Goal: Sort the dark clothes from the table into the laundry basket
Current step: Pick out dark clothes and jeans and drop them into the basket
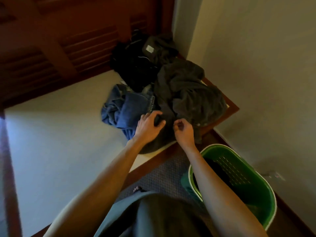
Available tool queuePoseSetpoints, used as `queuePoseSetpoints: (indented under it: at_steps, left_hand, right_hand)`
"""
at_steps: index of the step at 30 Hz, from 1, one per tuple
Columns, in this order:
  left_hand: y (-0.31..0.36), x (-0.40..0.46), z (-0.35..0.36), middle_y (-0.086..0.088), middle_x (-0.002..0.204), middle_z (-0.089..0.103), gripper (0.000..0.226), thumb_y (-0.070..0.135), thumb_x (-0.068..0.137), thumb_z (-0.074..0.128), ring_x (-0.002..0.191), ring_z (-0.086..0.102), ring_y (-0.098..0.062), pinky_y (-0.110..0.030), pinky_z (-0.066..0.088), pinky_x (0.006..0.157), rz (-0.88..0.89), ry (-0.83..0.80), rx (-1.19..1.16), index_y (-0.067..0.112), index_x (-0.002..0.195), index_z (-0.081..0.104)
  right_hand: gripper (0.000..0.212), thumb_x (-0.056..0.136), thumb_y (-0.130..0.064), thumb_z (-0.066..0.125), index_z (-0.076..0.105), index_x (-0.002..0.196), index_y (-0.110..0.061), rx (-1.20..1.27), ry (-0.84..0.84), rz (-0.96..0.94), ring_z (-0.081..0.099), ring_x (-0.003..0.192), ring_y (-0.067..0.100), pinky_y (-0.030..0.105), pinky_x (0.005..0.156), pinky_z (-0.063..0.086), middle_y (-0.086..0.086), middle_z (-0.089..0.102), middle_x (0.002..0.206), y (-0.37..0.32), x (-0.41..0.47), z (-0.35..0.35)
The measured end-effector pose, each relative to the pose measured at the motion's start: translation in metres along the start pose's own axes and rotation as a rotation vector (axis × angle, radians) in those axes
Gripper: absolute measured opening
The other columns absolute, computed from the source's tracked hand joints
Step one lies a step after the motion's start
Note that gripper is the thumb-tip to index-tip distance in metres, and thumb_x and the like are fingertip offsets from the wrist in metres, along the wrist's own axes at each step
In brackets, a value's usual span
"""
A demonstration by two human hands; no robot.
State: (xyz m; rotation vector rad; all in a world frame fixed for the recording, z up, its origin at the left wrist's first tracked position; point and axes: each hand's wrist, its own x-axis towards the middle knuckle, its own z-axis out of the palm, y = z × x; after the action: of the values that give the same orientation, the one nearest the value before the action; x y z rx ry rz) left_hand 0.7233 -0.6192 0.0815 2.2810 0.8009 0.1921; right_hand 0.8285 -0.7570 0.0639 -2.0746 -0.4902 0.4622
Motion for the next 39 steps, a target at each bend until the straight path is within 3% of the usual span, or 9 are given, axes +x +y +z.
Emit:
queuePoseSetpoints:
  at_steps: [2,5,10,16,20,24,28,34,39]
  left_hand:
    - [-0.025,-0.001,-0.012,-0.005,0.153,0.042,0.062,0.06,0.088,0.059,0.142,0.031,-0.032,-0.051,0.024,0.118,-0.03,-0.033,0.243,0.04,0.144,0.041]
    - [-0.045,-0.004,-0.018,-0.008,0.16,0.029,0.072,0.068,0.081,0.061,0.15,0.02,-0.031,-0.054,0.002,0.122,-0.046,-0.054,0.292,0.044,0.145,0.04]
    - [-0.038,0.015,-0.028,-0.011,0.154,0.035,0.057,0.064,0.087,0.055,0.141,0.026,-0.037,-0.052,0.018,0.117,-0.13,0.155,0.215,0.038,0.138,0.052]
    - [-0.042,0.071,-0.046,-0.018,0.164,0.015,0.073,0.074,0.085,0.051,0.146,0.014,-0.045,-0.057,0.015,0.118,-0.233,0.026,0.3,0.04,0.148,0.038]
    - [-0.047,0.101,-0.037,-0.013,0.166,-0.021,0.099,0.081,0.077,0.057,0.149,-0.017,-0.052,-0.077,-0.003,0.112,-0.428,-0.218,0.319,0.042,0.157,0.014]
    - [-0.05,0.11,-0.021,-0.014,0.164,-0.026,0.111,0.077,0.073,0.067,0.147,-0.019,-0.054,-0.084,-0.001,0.107,-0.502,-0.221,0.432,0.04,0.159,0.006]
    - [-0.063,0.107,-0.016,-0.009,0.166,-0.025,0.11,0.078,0.071,0.067,0.149,-0.018,-0.05,-0.082,0.0,0.108,-0.508,-0.138,0.401,0.043,0.158,0.01]
    - [-0.091,0.091,-0.03,-0.002,0.167,-0.024,0.107,0.092,0.069,0.05,0.152,-0.016,-0.042,-0.082,-0.002,0.108,-0.536,-0.079,0.39,0.049,0.156,0.006]
    - [-0.121,0.07,-0.057,0.0,0.168,-0.019,0.101,0.094,0.071,0.042,0.153,-0.012,-0.04,-0.081,0.003,0.109,-0.625,-0.031,0.367,0.048,0.156,0.012]
  right_hand:
    - [0.009,0.094,-0.011,0.063,0.066,0.102,-0.012,-0.035,-0.04,-0.025,0.06,0.086,0.011,0.02,0.076,0.044,0.0,0.065,0.096,-0.016,0.007,0.025]
    - [0.01,0.093,-0.014,0.063,0.066,0.103,-0.013,-0.098,-0.081,-0.058,0.062,0.094,0.017,0.028,0.08,0.048,0.002,0.067,0.101,-0.034,0.015,0.051]
    - [0.017,0.09,-0.01,0.065,0.066,0.107,-0.01,-0.206,-0.088,-0.09,0.062,0.105,0.027,0.043,0.093,0.052,0.011,0.068,0.107,-0.045,0.039,0.063]
    - [0.022,0.089,-0.017,0.07,0.064,0.108,-0.011,-0.273,-0.032,-0.176,0.053,0.112,0.033,0.047,0.092,0.048,0.011,0.063,0.107,-0.066,0.09,0.046]
    - [0.061,0.085,-0.042,0.071,0.047,0.137,-0.02,-0.503,-0.154,-0.162,0.036,0.132,0.041,0.057,0.106,0.035,0.016,0.044,0.14,-0.078,0.142,0.041]
    - [0.098,0.085,-0.053,0.071,0.01,0.157,-0.028,-0.759,-0.34,-0.013,0.003,0.151,0.042,0.065,0.114,0.019,0.016,0.004,0.165,-0.066,0.174,0.048]
    - [0.082,0.09,-0.038,0.067,0.019,0.156,-0.024,-0.909,-0.335,-0.094,0.008,0.147,0.047,0.064,0.111,0.031,0.018,0.015,0.161,-0.051,0.187,0.066]
    - [0.057,0.091,-0.025,0.061,0.043,0.145,-0.023,-0.836,-0.219,-0.151,0.021,0.137,0.045,0.056,0.099,0.046,0.015,0.033,0.149,-0.042,0.19,0.074]
    - [0.048,0.091,-0.014,0.059,0.055,0.139,-0.021,-0.711,-0.145,-0.144,0.026,0.134,0.042,0.052,0.097,0.047,0.012,0.042,0.144,-0.039,0.191,0.071]
